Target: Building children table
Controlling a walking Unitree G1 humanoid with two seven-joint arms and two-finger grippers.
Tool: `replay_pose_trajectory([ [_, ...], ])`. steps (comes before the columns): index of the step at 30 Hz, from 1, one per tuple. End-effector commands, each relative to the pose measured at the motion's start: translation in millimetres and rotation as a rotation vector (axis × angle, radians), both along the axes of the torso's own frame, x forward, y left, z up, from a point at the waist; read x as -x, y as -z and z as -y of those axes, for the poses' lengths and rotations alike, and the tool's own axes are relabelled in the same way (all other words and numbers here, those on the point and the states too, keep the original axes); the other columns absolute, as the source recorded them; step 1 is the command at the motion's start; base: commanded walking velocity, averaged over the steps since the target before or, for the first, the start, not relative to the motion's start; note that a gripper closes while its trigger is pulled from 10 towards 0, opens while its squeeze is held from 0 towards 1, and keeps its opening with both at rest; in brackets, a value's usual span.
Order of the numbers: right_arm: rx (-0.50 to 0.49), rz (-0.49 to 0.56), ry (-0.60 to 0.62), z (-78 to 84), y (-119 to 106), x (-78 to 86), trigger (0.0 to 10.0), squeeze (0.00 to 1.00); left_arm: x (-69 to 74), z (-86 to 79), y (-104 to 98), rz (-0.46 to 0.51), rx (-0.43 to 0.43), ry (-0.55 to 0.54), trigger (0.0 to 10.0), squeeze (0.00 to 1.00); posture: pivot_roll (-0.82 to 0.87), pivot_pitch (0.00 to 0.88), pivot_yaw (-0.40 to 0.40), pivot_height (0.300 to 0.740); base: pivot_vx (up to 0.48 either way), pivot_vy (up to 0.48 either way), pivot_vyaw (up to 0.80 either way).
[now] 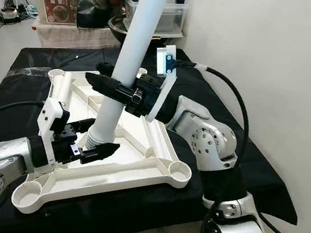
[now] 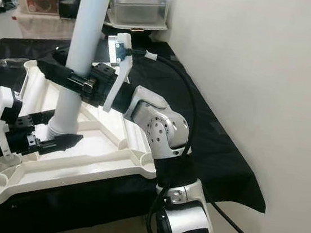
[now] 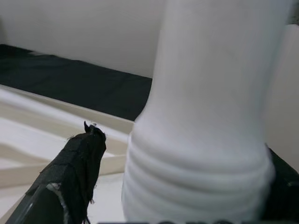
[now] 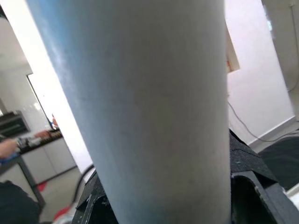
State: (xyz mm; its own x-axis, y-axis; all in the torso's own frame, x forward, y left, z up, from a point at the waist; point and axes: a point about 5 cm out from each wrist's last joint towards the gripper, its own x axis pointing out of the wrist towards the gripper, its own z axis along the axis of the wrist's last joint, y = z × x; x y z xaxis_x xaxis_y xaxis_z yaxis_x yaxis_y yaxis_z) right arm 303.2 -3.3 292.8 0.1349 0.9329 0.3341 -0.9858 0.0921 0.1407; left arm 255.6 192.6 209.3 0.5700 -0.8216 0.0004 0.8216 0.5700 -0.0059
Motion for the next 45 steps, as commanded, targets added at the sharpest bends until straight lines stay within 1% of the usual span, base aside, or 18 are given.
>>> replay_pose_trajectory([
  [1, -0.009, -0.01, -0.03, -5.6, -0.2, 6.3, 0.0, 0.0, -0.9, 1.5, 2.3, -0.016, -0.026, 0.033, 10.0, 0.0, -0.02, 0.0, 0.018, 0.74, 0.0, 0.0, 0.0],
  [2, -0.009, -0.01, -0.03, -5.6, -0.2, 6.3, 0.0, 0.0, -0.9, 1.5, 2.3, -0.016, -0.026, 0.033, 10.0, 0.0, -0.02, 0.0, 0.018, 0.74, 0.0, 0.0, 0.0],
  [3, -0.011, -0.011, -0.031, -6.6, -0.2, 7.0, 0.0, 0.0, -0.3, 3.0, 3.4, -0.015, -0.026, 0.056, 0.9, 0.0, -0.03, 0.0, 0.021, 0.74, 0.0, 0.0, 0.0],
  [4, -0.011, -0.011, -0.031, -6.6, -0.2, 7.0, 0.0, 0.0, -0.3, 3.0, 3.4, -0.015, -0.026, 0.056, 0.9, 0.0, -0.03, 0.0, 0.021, 0.74, 0.0, 0.0, 0.0],
  [5, -0.014, -0.012, -0.032, -7.0, -0.4, 7.3, 0.0, 0.0, 0.2, 3.8, 4.2, -0.018, -0.023, 0.067, 0.0, 0.0, -0.03, 0.0, 0.021, 0.74, 0.0, 0.0, 0.0],
  [19, -0.01, -0.052, 0.007, -7.3, 3.0, 4.5, 0.0, 0.0, 4.0, 1.9, 0.1, 0.025, -0.027, 0.078, 0.0, 0.0, -0.01, 0.0, 0.009, 0.74, 0.0, 0.0, 0.0],
  [20, 0.0, -0.079, 0.047, -7.6, 5.5, 1.4, 10.0, 0.09, 3.2, 1.3, -0.2, 0.032, -0.046, 0.062, 0.0, 0.0, -0.01, 0.0, 0.008, 0.74, 0.0, 0.0, 0.0],
  [21, 0.007, -0.104, 0.098, -7.3, 8.0, -2.1, 10.0, 1.0, 0.9, -0.2, -1.8, 0.051, -0.068, 0.033, 10.0, 0.0, -0.01, 0.0, 0.008, 0.74, 0.0, 0.0, 0.0],
  [24, 0.018, -0.127, 0.148, -6.7, 10.5, -5.6, 10.0, 1.0, -1.6, -1.6, -4.0, 0.069, -0.084, 0.005, 10.0, 0.0, -0.01, 0.0, 0.008, 0.74, 0.0, 0.0, 0.0],
  [25, 0.024, -0.163, 0.201, -5.6, 13.6, -10.2, 10.0, 0.0, -4.4, -2.9, -6.5, 0.089, -0.099, -0.034, 10.0, 0.0, -0.01, 0.0, 0.007, 0.74, 0.0, 0.0, 0.0],
  [27, 0.024, -0.205, 0.257, -3.9, 17.0, -15.0, 10.0, 0.0, -8.0, -4.3, -7.2, 0.11, -0.137, -0.085, 10.0, 0.0, -0.01, 0.0, 0.007, 0.74, 0.0, 0.0, 0.0],
  [30, -0.009, -0.336, 0.315, -3.0, 26.7, -19.3, 10.0, 0.0, -20.2, -6.1, -1.8, 0.174, -0.278, -0.256, 10.0, 0.0, -0.01, 0.0, 0.004, 0.74, 0.0, 0.0, 0.0],
  [33, -0.029, -0.388, 0.335, -4.2, 31.0, -19.0, 10.0, 0.0, -27.0, -4.0, 0.3, 0.196, -0.302, -0.341, 10.0, 0.0, 0.0, 0.0, 0.003, 0.74, 0.0, 0.0, 0.0],
  [35, -0.072, -0.457, 0.365, -7.0, 34.3, -19.7, 10.0, 0.0, -33.1, 6.1, 4.8, 0.201, -0.29, -0.4, 10.0, 0.0, 0.0, 0.0, 0.002, 0.74, 0.0, 0.0, 0.0],
  [38, -0.088, -0.48, 0.378, -8.6, 35.0, -19.9, 10.0, 0.0, -35.3, 13.1, 7.8, 0.196, -0.265, -0.414, 10.0, 0.0, 0.0, 0.0, 0.002, 0.74, 0.0, 0.0, 0.0],
  [40, -0.12, -0.518, 0.4, -13.2, 34.3, -20.9, 10.0, 0.0, -37.7, 34.4, 22.7, 0.171, -0.241, -0.398, 10.0, 0.0, -0.02, 0.0, 0.008, 0.74, 0.0, 0.0, 0.0],
  [41, -0.12, -0.518, 0.4, -13.2, 34.3, -20.9, 10.0, 0.0, -37.7, 34.4, 22.7, 0.171, -0.241, -0.398, 10.0, 0.0, -0.02, 0.0, 0.008, 0.74, 0.0, 0.0, 0.0],
  [45, -0.164, -0.564, 0.432, -16.4, 31.2, -23.4, 10.0, 0.0, -36.7, 58.1, 34.1, 0.154, -0.221, -0.354, 10.0, 0.0, -0.02, 0.0, 0.01, 0.74, 0.0, 0.0, 0.0],
])
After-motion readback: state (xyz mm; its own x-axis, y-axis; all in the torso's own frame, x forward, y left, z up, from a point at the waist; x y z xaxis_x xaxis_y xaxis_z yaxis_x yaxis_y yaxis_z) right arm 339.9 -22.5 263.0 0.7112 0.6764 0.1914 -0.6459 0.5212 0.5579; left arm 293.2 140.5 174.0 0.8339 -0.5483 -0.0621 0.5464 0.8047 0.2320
